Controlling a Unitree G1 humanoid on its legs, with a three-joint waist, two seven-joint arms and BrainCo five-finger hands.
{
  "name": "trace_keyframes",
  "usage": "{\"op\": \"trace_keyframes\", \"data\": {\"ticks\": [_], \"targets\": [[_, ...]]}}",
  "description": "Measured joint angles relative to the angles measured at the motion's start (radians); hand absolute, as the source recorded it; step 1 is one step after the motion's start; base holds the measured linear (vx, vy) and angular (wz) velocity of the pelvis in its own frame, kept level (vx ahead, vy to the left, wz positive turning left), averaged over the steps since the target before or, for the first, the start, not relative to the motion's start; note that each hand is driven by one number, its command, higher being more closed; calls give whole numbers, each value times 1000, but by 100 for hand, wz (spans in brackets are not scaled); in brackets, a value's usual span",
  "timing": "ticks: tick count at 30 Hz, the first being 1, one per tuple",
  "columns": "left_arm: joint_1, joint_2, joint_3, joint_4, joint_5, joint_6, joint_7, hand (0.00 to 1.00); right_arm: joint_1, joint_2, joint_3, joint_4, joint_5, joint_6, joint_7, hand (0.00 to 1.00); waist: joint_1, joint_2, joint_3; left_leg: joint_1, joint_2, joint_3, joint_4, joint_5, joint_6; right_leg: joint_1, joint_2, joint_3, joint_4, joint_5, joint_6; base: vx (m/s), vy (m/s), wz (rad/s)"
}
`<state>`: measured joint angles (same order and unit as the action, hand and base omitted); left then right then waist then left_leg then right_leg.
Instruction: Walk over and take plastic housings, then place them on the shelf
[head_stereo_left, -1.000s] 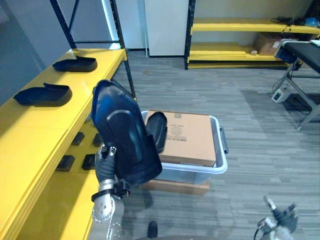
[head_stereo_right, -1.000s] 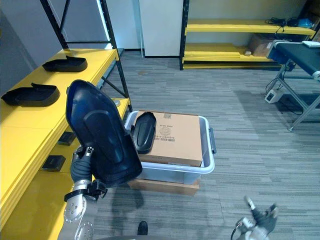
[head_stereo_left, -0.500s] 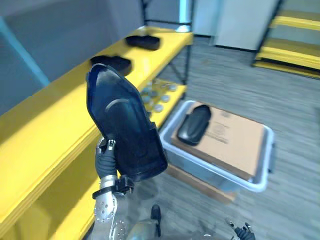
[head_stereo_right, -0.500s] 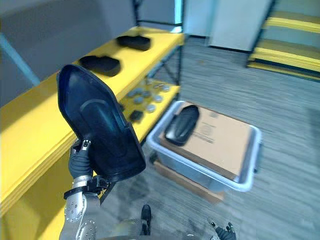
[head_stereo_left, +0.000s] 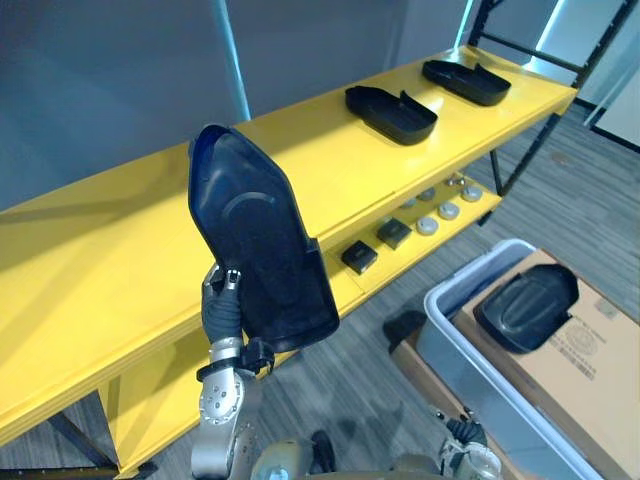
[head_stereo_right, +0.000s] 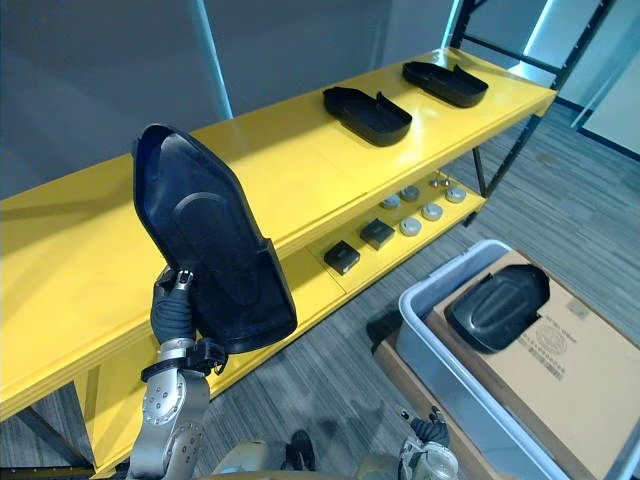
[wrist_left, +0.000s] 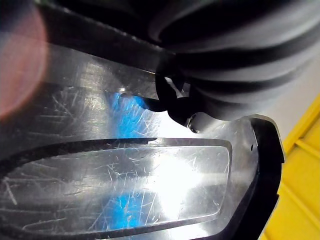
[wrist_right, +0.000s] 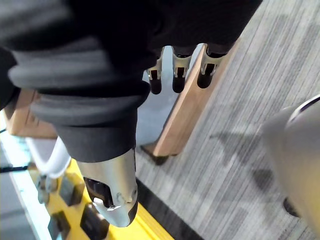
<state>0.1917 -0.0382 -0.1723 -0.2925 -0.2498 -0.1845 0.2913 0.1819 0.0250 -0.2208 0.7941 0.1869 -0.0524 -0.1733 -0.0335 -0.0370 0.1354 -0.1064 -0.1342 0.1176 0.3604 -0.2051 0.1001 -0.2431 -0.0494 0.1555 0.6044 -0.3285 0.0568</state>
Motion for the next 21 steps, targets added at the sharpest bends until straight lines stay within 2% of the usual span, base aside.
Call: {"op": "trace_keyframes", "data": {"ticks": [2,3,4,5,8,11,14,18,21], "targets": [[3,-10,-19,1,8,0,-1,100,16,2,2,-2,-1,1,2,0,28,-9,-6,1,-15,-55,36,-40,-19,24,-13,-23,-63,55,12,165,-111,86],[10,-23,-23,3,8,0,-2,100,19,1,1,-3,-1,1,2,0,27,5,-12,2,9,-74,55,-73,-31,63,-16,-79,-107,89,6,144,-96,89],[10,-24,-24,4,7,0,-2,100,19,3,1,-4,-2,1,2,0,24,10,-15,1,42,-46,63,-90,-42,82,-13,-104,-134,98,0,189,-180,103],[3,-23,-28,6,7,-1,-8,100,20,9,2,-5,-4,-1,2,0,20,13,-21,7,116,39,70,-83,-70,112,-8,-151,-173,109,-13,198,-198,79],[0,-23,-37,20,7,0,-9,100,17,8,2,-12,-4,-4,2,0,24,13,-23,13,132,42,57,-46,-81,151,-4,-189,-213,111,-18,164,-161,46],[-9,-14,-66,39,9,2,-10,100,17,12,1,-14,-4,-4,2,0,23,11,-28,43,132,34,-5,-28,-105,184,-6,-213,-265,126,-39,103,-69,19],[-47,-6,-73,95,30,7,-10,100,21,19,-8,-14,-7,-5,2,0,19,12,-34,52,157,93,-20,-37,-94,206,-4,-218,-294,139,-45,-3,0,-3],[-96,13,-73,152,68,36,-4,100,50,16,-11,-9,-13,-4,2,0,6,-3,-66,70,139,101,-70,7,-73,214,-5,-209,-348,162,-26,9,37,-2],[-163,13,-73,198,84,49,27,100,50,16,-16,6,-22,-6,3,0,-6,0,-71,92,123,102,-135,49,-68,218,-9,-204,-372,183,-25,-52,29,0]]}}
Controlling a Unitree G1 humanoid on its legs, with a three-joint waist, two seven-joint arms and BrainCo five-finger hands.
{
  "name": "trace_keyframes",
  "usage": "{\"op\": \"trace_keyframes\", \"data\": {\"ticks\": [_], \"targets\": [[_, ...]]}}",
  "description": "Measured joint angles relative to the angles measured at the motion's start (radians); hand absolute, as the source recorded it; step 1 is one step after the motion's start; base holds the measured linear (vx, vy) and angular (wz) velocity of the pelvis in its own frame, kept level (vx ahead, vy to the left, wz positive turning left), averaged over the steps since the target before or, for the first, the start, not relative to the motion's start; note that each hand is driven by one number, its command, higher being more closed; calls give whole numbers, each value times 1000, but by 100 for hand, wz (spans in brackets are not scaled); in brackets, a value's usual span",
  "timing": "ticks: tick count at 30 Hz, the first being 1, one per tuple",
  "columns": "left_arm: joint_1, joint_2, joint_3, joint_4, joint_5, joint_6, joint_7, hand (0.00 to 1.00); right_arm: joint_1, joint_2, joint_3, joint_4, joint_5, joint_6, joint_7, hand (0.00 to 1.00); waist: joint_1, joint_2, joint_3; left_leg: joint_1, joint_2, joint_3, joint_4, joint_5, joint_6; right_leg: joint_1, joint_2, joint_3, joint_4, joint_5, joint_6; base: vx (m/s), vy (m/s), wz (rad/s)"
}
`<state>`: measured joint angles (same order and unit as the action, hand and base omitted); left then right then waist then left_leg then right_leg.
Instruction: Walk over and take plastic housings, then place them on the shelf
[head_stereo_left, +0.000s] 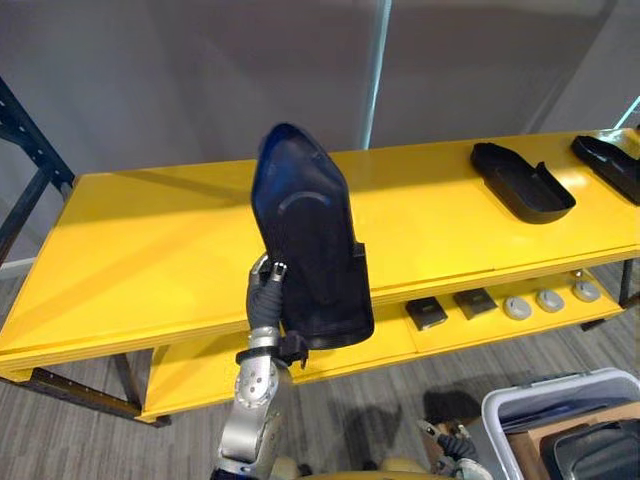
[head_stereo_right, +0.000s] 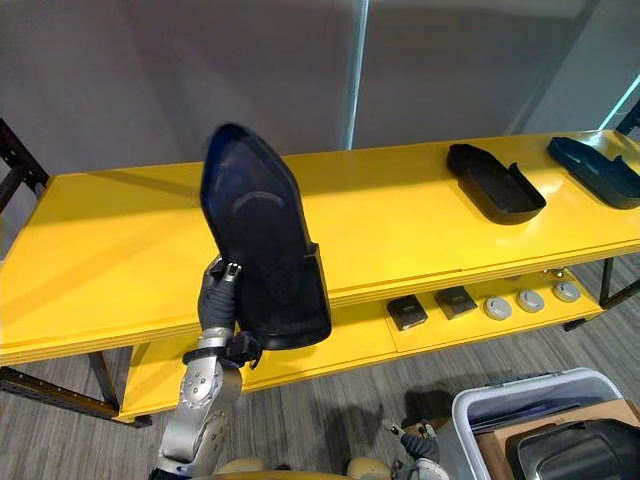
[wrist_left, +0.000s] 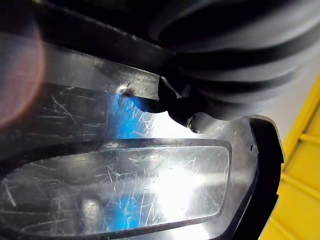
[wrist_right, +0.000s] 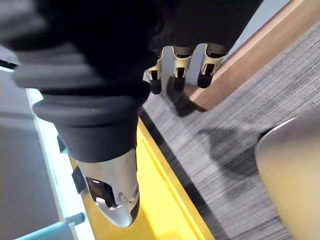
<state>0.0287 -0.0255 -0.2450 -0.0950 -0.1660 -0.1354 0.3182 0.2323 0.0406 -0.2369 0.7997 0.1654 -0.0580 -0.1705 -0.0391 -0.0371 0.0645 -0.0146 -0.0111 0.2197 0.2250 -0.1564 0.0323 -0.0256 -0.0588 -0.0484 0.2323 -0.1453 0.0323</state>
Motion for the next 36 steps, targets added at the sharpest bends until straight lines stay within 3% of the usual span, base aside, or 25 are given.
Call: {"op": "trace_keyframes", "data": {"ticks": [4,7,16,28,29,36], "targets": [[-129,0,1,129,9,7,44,100,1,-6,1,2,-11,-3,0,0,-8,14,-21,12,-2,13,-82,32,-19,-26,9,21,-9,14,-4,-113,-40,-13],[-247,3,8,256,6,19,82,100,0,-13,2,1,-12,-4,0,0,-35,32,-32,12,10,30,-114,51,-37,-34,25,37,-30,31,-12,-75,-65,-21],[-562,11,28,532,-105,34,158,100,7,-31,4,22,-21,-1,-4,0,-108,28,-32,4,41,54,-188,120,-52,-90,67,52,-42,58,-45,33,-90,-11],[-766,20,176,697,-233,37,228,100,0,-48,84,-33,-20,-11,-28,0,-141,21,9,-81,56,94,-183,122,-54,-191,83,83,-35,73,-60,6,-22,-10],[-789,27,199,700,-235,37,232,0,-1,-48,90,-41,-20,-14,-31,0,-140,18,22,-91,60,102,-177,122,-54,-196,88,92,-46,81,-60,22,-3,-13],[-835,32,251,738,-236,37,243,0,-3,-49,107,-64,-19,-15,-44,0,-138,16,23,-116,64,105,-175,122,-54,-221,91,92,-47,84,-62,38,-11,-4]]}}
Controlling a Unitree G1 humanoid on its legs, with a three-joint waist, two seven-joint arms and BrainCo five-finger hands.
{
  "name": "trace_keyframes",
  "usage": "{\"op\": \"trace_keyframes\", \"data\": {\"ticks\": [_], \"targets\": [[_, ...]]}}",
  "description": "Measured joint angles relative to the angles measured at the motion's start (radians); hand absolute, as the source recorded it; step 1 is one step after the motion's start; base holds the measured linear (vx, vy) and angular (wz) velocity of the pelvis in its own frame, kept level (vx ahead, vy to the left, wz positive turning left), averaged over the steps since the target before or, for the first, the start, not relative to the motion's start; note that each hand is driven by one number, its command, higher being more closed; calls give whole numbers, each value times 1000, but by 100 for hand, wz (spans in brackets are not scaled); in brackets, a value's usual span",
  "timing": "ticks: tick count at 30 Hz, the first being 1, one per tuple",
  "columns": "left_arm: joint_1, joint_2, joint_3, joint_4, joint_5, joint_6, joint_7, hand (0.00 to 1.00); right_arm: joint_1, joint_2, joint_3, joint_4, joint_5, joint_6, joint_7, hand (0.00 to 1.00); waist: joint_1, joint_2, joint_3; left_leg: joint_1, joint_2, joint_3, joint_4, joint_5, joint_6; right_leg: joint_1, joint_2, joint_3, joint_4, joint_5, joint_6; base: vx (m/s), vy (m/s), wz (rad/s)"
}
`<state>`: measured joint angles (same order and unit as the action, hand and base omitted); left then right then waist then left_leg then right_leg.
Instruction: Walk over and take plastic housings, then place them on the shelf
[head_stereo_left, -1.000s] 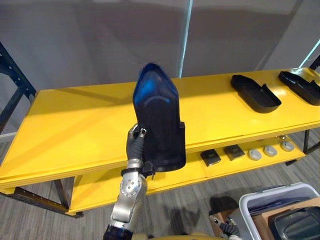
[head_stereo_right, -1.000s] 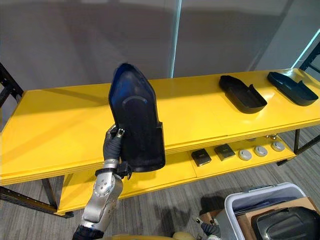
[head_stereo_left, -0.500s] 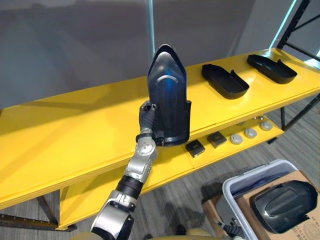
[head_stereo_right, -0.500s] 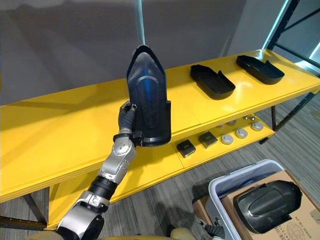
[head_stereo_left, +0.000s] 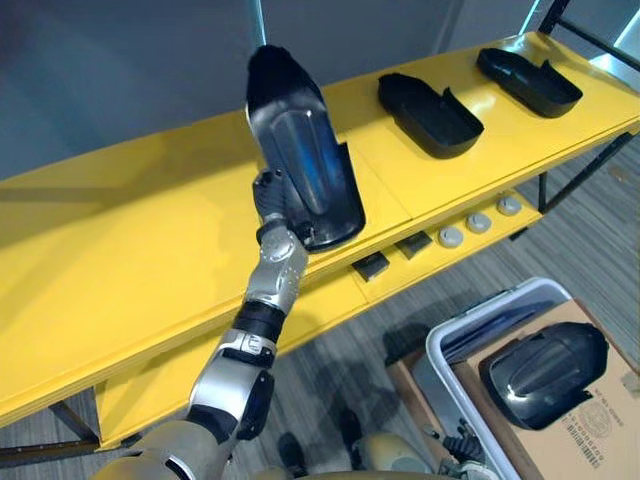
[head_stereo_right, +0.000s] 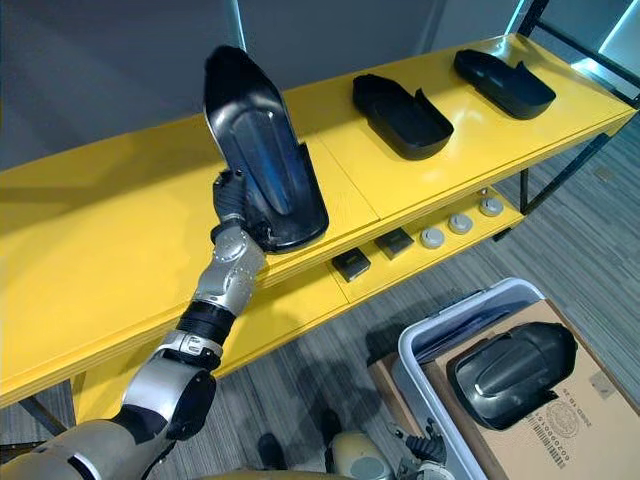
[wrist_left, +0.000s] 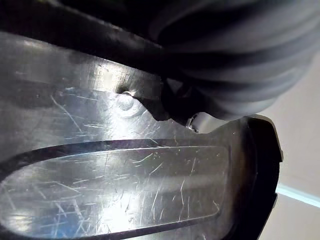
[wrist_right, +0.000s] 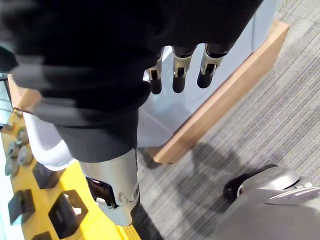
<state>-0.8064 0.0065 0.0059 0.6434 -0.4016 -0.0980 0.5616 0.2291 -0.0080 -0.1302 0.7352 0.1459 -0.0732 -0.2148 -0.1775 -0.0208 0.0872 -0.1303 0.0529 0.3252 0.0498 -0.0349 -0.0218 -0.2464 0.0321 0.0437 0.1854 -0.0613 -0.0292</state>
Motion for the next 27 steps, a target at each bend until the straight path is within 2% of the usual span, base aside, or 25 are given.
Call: {"op": "trace_keyframes", "data": {"ticks": [12,17,23,27], "targets": [[-32,0,36,21,-20,1,31,0,-3,-14,31,-26,2,-18,-1,0,9,1,30,-28,0,-3,3,3,2,-2,-2,-5,-48,43,-2,-28,0,1],[-56,-3,33,22,-18,1,32,0,-2,-19,32,-26,2,-18,-2,0,27,5,32,-28,1,-2,2,10,2,-2,-2,-6,-53,44,-3,0,0,0],[-62,11,34,23,89,9,53,0,-2,-20,32,-26,2,-37,-1,0,29,5,32,-28,1,-4,1,11,2,0,-2,-8,-55,44,-3,0,0,0],[-68,20,33,23,109,14,54,0,-2,-21,32,-26,3,-38,-1,0,30,5,32,-26,0,-6,0,14,-2,5,-2,-9,-61,49,-4,0,0,0]]}}
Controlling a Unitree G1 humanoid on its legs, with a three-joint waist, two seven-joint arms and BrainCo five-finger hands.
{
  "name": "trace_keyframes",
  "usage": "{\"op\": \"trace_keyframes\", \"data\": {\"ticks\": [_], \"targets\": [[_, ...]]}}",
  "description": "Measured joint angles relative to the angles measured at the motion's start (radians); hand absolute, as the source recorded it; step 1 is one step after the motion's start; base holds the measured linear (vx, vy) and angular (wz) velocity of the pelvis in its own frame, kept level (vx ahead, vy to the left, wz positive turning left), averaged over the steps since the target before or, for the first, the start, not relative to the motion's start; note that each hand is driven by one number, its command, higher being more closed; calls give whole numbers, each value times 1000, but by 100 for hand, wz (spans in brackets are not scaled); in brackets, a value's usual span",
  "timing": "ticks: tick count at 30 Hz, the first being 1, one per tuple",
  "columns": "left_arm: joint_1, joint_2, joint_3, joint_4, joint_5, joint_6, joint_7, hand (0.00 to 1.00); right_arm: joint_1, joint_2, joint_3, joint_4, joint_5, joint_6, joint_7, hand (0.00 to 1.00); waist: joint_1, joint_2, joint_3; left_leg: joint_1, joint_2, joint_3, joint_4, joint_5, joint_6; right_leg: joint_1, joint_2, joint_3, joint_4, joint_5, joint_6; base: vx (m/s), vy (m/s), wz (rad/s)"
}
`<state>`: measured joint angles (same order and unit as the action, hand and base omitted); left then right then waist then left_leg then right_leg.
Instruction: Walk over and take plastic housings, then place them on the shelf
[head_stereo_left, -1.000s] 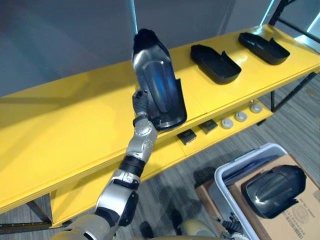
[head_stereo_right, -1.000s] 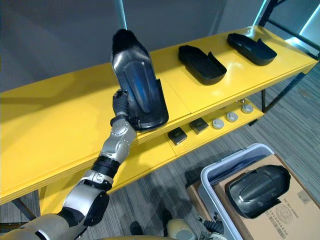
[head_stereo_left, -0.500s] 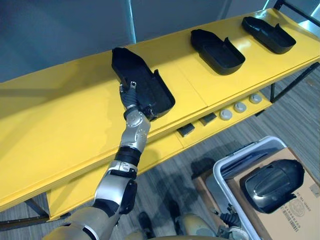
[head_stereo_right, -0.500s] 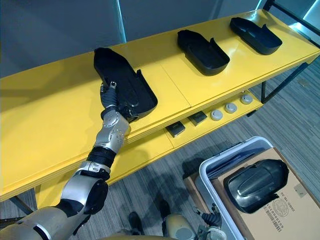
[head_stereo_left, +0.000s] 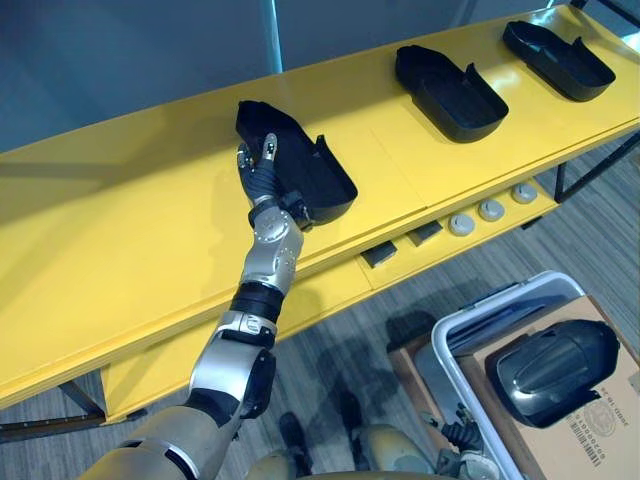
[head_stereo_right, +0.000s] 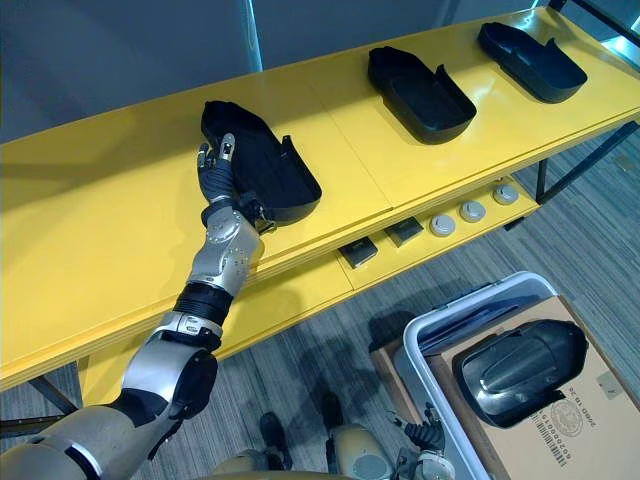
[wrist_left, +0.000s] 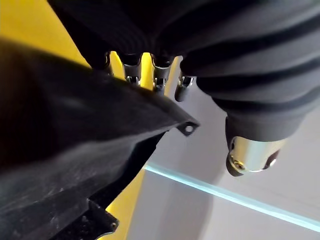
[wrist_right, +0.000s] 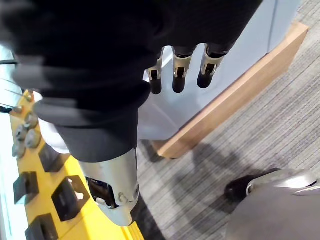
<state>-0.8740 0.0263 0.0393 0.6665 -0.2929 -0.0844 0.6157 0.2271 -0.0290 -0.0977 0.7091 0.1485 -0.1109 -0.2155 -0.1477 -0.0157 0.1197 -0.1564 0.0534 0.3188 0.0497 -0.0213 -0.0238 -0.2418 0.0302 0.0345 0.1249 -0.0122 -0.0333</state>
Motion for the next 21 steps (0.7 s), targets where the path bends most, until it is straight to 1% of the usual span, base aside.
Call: {"op": "trace_keyframes", "data": {"ticks": [4,8,9,10,11,12,14,17,18,19,20,21], "targets": [[0,0,0,0,12,1,3,0,-1,-8,2,0,5,-1,1,0,0,7,3,13,-2,0,-14,10,4,13,0,0,-14,9,1,0,0,0],[-4,0,-4,-21,67,11,25,0,-1,-18,16,0,7,-3,1,0,1,11,5,13,-2,-6,-16,16,5,19,0,-4,-24,18,-1,-12,-5,3],[1,2,-19,-73,101,21,36,0,-1,-19,18,0,8,-5,1,0,6,15,7,13,-3,-11,-16,19,6,21,0,-9,-24,18,-1,-23,-10,11],[29,19,-68,-184,135,24,41,0,0,-19,18,1,8,-6,1,0,10,21,11,13,-3,-16,-16,21,5,23,-1,-14,-24,18,-1,-21,-10,10],[46,28,-90,-243,163,24,42,0,0,-21,17,2,8,-7,2,0,13,23,13,15,-3,-17,-16,21,5,25,-1,-14,-24,18,-1,-21,-12,9],[84,42,-130,-367,228,21,41,0,3,-26,15,4,11,-11,2,0,25,29,15,16,-3,-21,-16,22,4,28,0,-18,-25,18,-1,-8,-10,10],[176,46,-190,-553,317,10,39,0,3,-28,-1,15,20,-14,4,0,31,39,18,16,-3,-40,-17,26,0,37,-1,-35,-30,18,-1,-11,-20,22],[338,30,-243,-701,419,6,19,0,4,-25,-27,40,20,-15,5,0,55,42,18,30,-2,-48,-32,29,-4,53,2,-41,-43,21,-6,-10,-16,9],[368,28,-250,-718,441,6,15,0,4,-25,-31,46,20,-16,5,0,55,43,18,31,-2,-51,-38,31,-7,54,1,-47,-44,21,-6,-18,-10,16],[419,27,-266,-742,473,7,6,100,3,-21,-42,58,20,-15,5,0,57,43,18,31,-3,-60,-45,38,-7,57,1,-57,-49,21,-7,-15,-7,25],[464,27,-283,-760,510,7,-7,100,4,-17,-52,64,20,-14,5,0,58,43,18,34,-4,-67,-51,43,-6,65,1,-65,-58,24,-8,-12,-5,20],[483,28,-292,-766,525,7,-10,100,3,-18,-52,67,20,-14,6,0,60,43,18,35,-4,-68,-51,44,-5,66,1,-65,-58,24,-8,-6,1,10]]}}
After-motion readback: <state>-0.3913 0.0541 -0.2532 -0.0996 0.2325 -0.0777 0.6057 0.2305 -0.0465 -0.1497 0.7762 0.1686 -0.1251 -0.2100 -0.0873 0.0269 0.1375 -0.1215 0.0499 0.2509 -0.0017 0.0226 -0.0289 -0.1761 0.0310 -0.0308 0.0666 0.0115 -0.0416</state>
